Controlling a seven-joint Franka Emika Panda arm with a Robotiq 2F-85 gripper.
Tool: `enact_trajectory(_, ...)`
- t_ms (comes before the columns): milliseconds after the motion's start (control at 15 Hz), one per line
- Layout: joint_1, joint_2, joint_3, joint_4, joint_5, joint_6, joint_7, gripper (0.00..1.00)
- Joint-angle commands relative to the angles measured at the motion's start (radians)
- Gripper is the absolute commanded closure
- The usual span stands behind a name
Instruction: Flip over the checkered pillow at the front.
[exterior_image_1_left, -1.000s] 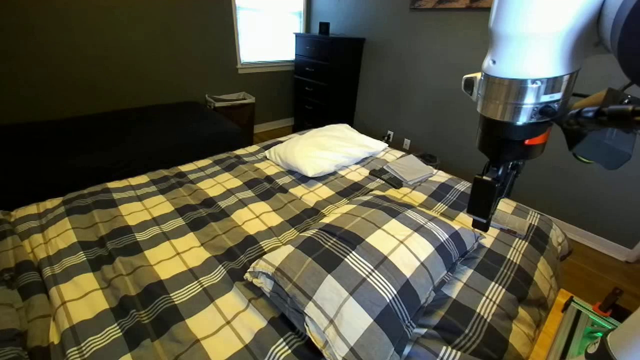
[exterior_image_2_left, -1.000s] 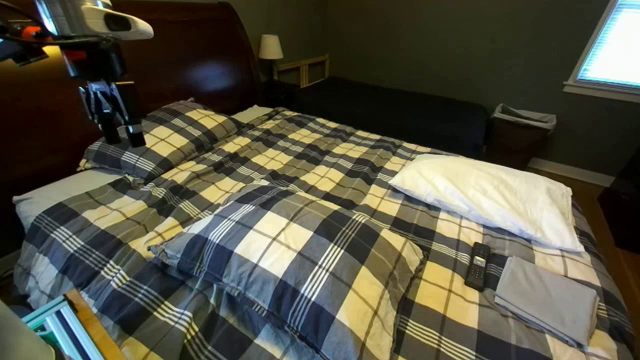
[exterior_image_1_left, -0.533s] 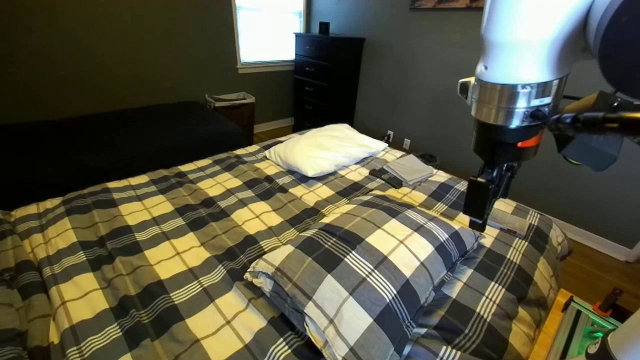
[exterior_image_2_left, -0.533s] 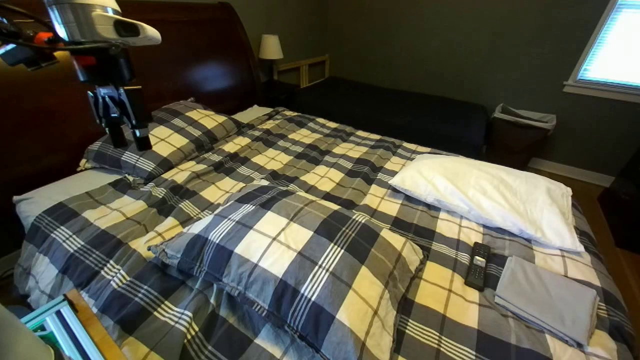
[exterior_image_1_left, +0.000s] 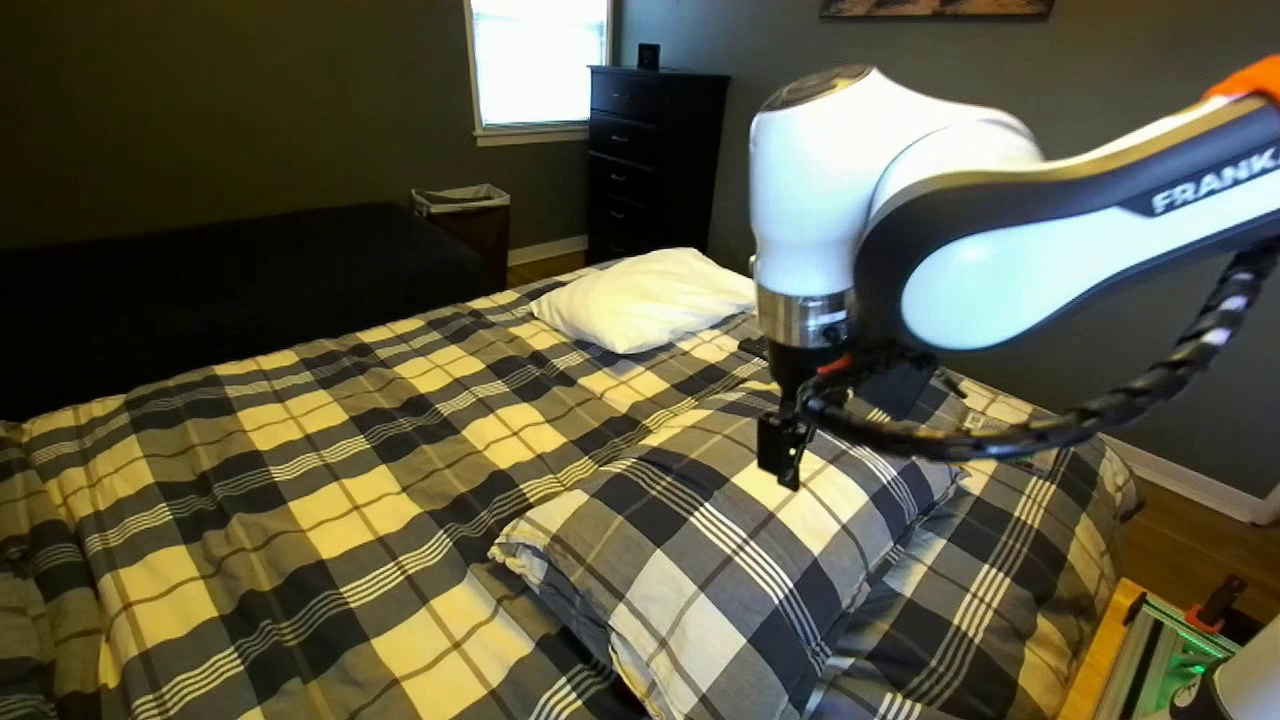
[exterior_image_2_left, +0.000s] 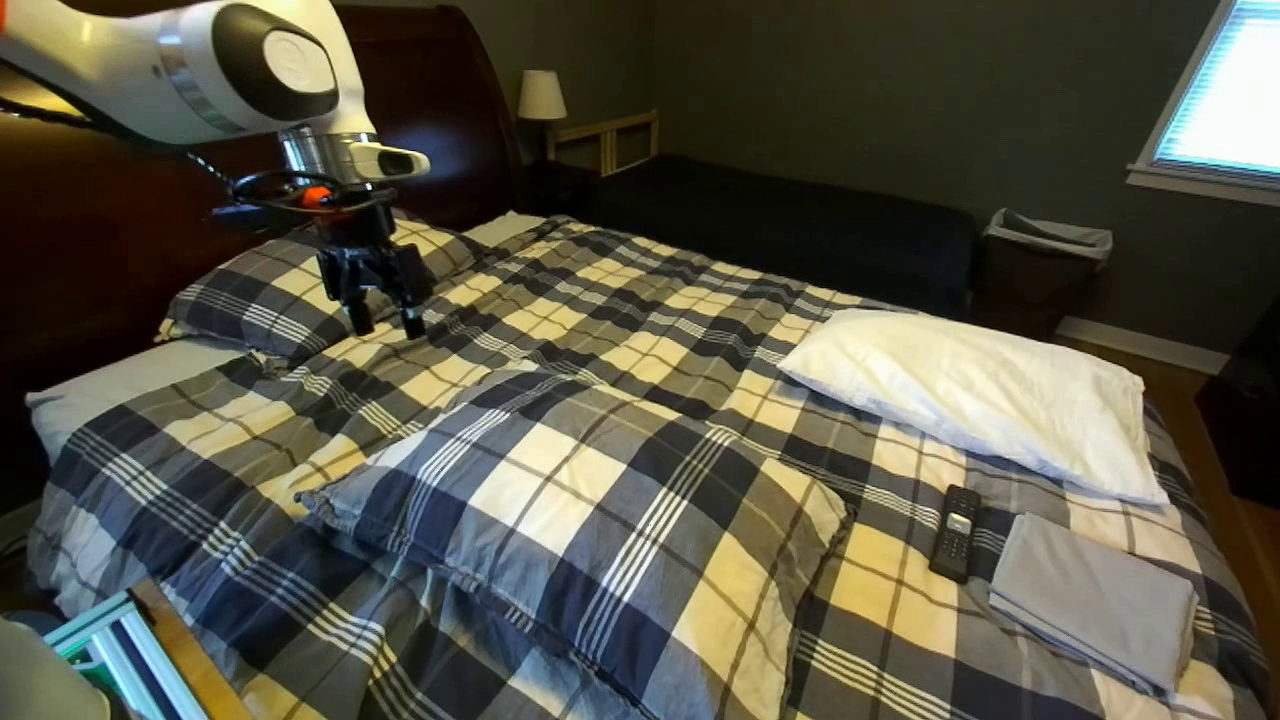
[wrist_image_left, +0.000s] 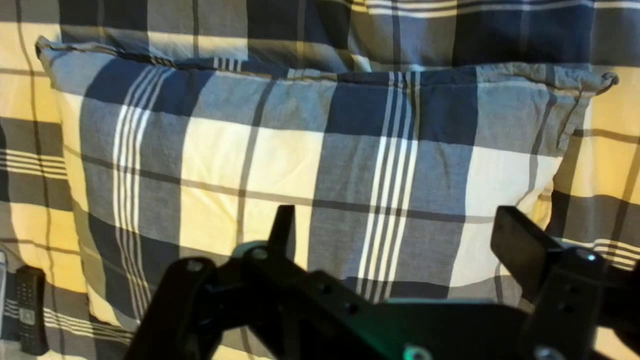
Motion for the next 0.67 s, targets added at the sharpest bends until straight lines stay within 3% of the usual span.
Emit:
enact_trajectory(0,-0.004,0.260,0.080,0.130,-0.136,0.094,0.135,0.00)
enact_trajectory(67,0.001,0.323,0.095,0.159,-0.195,0.119,0.193,0.00)
enact_trajectory(133,0.087,0.385,0.026,0.197,-0.261,0.126,0.246,0.00)
enact_trajectory(267,0.155,0.493,-0.024,0.274,-0.358,0.142,0.320,0.00)
enact_trajectory(600,0.307,0.704,-0.168,0.464,-0.387,0.141,0.338,0.00)
